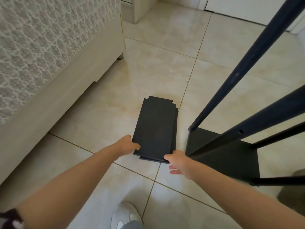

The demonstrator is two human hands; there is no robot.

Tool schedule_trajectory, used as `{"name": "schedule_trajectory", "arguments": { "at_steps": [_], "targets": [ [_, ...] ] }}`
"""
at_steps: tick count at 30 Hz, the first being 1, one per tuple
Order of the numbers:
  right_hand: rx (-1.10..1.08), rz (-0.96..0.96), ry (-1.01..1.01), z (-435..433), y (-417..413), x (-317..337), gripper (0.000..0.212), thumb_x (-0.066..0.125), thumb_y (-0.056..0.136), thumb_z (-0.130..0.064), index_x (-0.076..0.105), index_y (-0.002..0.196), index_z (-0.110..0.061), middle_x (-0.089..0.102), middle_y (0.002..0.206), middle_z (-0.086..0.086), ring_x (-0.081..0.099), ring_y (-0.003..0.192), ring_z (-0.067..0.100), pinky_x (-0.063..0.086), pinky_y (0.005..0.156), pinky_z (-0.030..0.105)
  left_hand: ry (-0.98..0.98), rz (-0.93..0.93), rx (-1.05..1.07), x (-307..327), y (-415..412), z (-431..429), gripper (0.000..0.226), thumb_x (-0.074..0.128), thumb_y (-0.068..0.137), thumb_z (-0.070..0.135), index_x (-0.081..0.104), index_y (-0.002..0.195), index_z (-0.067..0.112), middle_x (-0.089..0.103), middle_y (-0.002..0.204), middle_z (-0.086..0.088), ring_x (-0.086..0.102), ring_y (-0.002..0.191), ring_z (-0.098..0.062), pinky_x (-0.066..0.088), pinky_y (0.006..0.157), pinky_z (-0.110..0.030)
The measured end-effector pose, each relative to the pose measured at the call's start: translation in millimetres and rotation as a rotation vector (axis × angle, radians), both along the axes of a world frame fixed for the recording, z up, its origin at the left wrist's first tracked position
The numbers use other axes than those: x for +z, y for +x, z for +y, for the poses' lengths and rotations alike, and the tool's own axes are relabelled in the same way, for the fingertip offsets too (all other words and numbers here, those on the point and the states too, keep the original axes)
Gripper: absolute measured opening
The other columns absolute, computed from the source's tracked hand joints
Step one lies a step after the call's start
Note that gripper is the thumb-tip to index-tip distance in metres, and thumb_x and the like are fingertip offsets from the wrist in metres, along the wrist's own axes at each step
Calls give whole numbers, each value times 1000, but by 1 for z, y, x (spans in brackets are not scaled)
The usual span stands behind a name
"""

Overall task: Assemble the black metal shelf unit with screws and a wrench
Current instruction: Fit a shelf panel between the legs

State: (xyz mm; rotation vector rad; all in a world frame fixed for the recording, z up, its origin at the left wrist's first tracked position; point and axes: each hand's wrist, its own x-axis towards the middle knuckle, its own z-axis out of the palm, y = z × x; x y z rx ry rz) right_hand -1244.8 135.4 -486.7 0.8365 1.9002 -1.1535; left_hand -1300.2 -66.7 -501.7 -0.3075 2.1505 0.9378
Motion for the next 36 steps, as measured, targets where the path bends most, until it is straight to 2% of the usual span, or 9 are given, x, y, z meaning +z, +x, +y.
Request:
{"name": "schedule_trajectory", "arguments": {
  "at_steps": [4,7,11,13,16,18,22,27,36],
  "targets": [
    [-116,-51,-15,-9,-2,-3,42,57,98,-17,42,137,-18,49,107,0,59,98,16,56,59,21,135,-58,89,-3,4,4,48,60,98,16,43,142,9,54,125,-1,55,99,-16,45,78,-25],
    [-181,-5,-86,-12,-3,-7,48,60,91,-9,43,135,-7,51,127,14,58,113,28,56,75,32,133,-6,178,-7,7,5,52,60,98,15,40,145,10,54,138,-7,52,107,-20,42,86,-31],
    [-335,62,-164,-16,-2,-4,64,63,86,-11,33,143,-7,43,141,21,53,122,36,52,77,39,166,40,376,-10,11,2,56,64,96,17,39,145,8,57,129,-13,60,108,-27,51,93,-39],
    [-380,68,-182,-16,-6,0,61,62,90,-13,31,143,-10,45,138,19,57,116,35,54,75,39,200,41,482,-7,8,0,51,67,95,15,46,140,6,61,123,-14,65,100,-27,56,93,-41],
    [-557,14,-279,-11,-15,8,32,57,96,-3,47,126,-4,58,120,18,65,95,33,59,76,42,247,44,541,-1,2,-5,36,68,95,12,59,129,4,67,108,-9,65,85,-18,57,69,-28],
    [-570,56,-356,-5,-20,16,27,52,97,2,52,124,2,59,121,24,65,98,35,58,77,41,307,38,577,5,-2,-8,28,69,95,11,64,121,4,69,101,-5,67,85,-16,55,60,-22],
    [-586,78,-351,1,-28,35,25,59,95,0,56,119,5,62,118,25,66,105,37,60,77,37,391,-13,631,21,-7,-9,22,71,94,11,67,114,2,71,102,-8,68,89,-19,55,61,-24],
    [-653,6,-485,1,-34,54,20,54,94,10,54,113,4,58,117,23,62,104,40,54,92,54,436,39,654,42,-6,-13,23,70,94,13,68,114,2,73,108,-11,70,94,-21,55,64,-25],
    [-504,125,-626,3,-32,121,26,52,95,9,53,120,-1,60,124,20,64,102,37,61,73,50,504,123,694,110,15,-30,29,78,87,14,69,111,-1,72,110,-17,70,96,-27,58,64,-24]
  ]
}}
